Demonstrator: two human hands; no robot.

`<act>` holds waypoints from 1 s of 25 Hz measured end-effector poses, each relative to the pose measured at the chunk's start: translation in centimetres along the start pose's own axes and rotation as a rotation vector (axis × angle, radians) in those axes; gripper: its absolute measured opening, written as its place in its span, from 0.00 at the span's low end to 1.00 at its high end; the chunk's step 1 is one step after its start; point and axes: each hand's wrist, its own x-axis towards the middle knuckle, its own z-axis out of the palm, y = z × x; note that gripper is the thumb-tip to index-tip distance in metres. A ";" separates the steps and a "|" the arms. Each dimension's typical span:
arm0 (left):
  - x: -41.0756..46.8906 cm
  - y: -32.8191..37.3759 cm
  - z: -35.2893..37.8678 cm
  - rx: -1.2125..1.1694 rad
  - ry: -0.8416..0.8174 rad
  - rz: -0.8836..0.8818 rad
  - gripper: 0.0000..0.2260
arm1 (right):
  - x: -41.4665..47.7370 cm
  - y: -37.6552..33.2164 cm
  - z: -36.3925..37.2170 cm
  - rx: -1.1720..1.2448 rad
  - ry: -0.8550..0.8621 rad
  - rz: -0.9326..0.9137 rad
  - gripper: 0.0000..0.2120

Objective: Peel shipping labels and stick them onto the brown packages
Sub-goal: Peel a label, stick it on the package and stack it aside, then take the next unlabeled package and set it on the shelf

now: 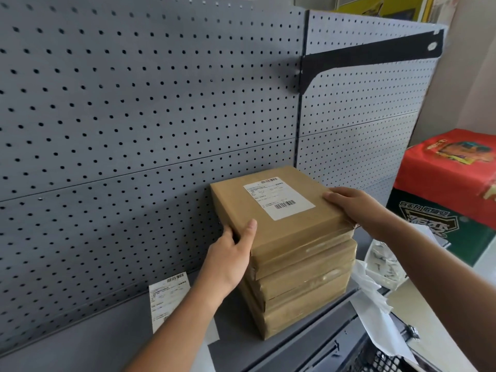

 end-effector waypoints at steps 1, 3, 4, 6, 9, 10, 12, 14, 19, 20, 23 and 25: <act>-0.1 0.0 -0.2 0.018 -0.004 0.001 0.35 | 0.0 -0.2 -0.1 -0.060 0.022 -0.014 0.13; -0.3 -0.1 -1.1 0.096 0.027 -0.004 0.36 | -0.2 -0.7 -0.3 -0.190 0.093 -0.072 0.18; -0.3 -0.2 -1.7 0.153 0.065 -0.002 0.36 | -0.4 -1.1 -0.3 -0.243 0.128 -0.112 0.19; -0.4 -0.9 -3.4 0.247 0.159 0.009 0.34 | -0.9 -2.4 0.2 -0.315 0.172 -0.192 0.19; -1.1 -2.2 -6.5 0.349 0.277 0.033 0.29 | -1.8 -4.6 2.0 -0.415 0.210 -0.293 0.19; -1.5 -2.7 -7.8 0.376 0.312 0.038 0.27 | -2.2 -5.5 3.1 -0.439 0.207 -0.318 0.19; -2.6 -3.5 -10.3 0.417 0.376 0.039 0.25 | -3.0 -7.1 5.2 -0.469 0.194 -0.361 0.18; -4.0 -4.6 -13.0 0.453 0.435 0.024 0.25 | -3.8 -8.8 7.8 -0.497 0.169 -0.407 0.18; -8.6 -8.6 -20.6 0.517 0.589 -0.072 0.24 | -6.5 -13.6 15.8 -0.486 0.066 -0.558 0.17; -9.9 -9.7 -22.3 0.536 0.624 -0.101 0.24 | -7.2 -14.5 17.7 -0.469 0.030 -0.592 0.17; -13.6 -12.9 -27.0 0.552 0.709 -0.182 0.25 | -9.2 -16.8 23.1 -0.471 -0.054 -0.667 0.18; -16.3 -15.1 -29.8 0.538 0.769 -0.231 0.25 | -10.9 -18.3 26.9 -0.469 -0.116 -0.701 0.19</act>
